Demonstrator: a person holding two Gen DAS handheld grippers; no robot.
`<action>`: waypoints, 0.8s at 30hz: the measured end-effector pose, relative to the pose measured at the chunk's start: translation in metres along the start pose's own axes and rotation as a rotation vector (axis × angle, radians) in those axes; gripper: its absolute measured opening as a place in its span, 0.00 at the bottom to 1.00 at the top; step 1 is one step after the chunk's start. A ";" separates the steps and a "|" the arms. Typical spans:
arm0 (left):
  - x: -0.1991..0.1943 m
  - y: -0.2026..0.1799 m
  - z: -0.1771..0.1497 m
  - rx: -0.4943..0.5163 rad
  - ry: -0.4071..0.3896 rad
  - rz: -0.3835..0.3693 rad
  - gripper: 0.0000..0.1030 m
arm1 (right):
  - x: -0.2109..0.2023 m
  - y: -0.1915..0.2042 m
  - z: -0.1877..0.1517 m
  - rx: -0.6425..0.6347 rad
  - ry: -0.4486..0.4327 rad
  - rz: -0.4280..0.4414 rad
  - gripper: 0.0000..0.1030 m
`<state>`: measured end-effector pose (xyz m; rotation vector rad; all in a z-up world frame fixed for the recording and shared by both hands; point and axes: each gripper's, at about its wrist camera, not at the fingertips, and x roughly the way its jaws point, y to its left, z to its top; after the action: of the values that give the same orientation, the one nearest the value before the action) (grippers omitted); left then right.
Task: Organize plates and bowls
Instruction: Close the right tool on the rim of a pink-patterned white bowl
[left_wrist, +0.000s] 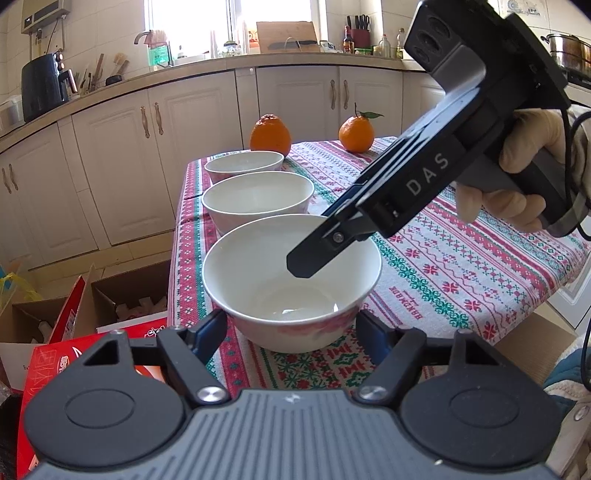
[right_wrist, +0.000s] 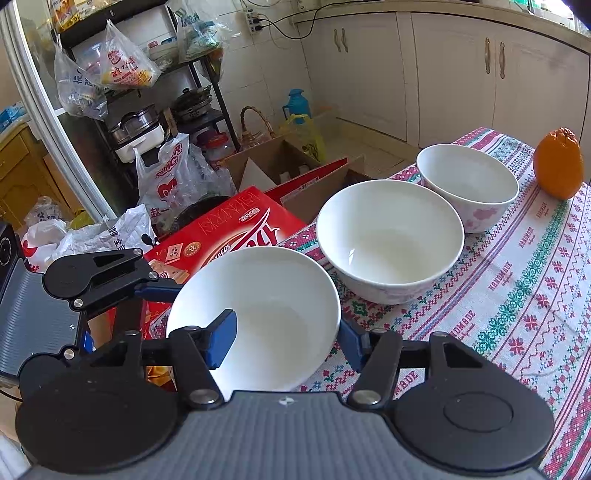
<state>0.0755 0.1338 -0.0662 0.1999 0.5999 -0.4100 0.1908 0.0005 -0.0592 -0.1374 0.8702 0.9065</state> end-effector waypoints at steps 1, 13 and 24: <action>-0.001 -0.001 0.001 0.001 -0.002 -0.002 0.74 | -0.001 0.000 0.000 0.003 -0.003 0.000 0.63; 0.002 -0.022 0.018 0.027 -0.002 -0.085 0.74 | -0.038 -0.013 -0.020 0.038 -0.045 -0.040 0.63; 0.027 -0.059 0.041 0.100 0.000 -0.187 0.74 | -0.079 -0.039 -0.051 0.105 -0.085 -0.133 0.63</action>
<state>0.0906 0.0597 -0.0528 0.2398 0.6003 -0.6215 0.1643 -0.0970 -0.0465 -0.0646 0.8180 0.7359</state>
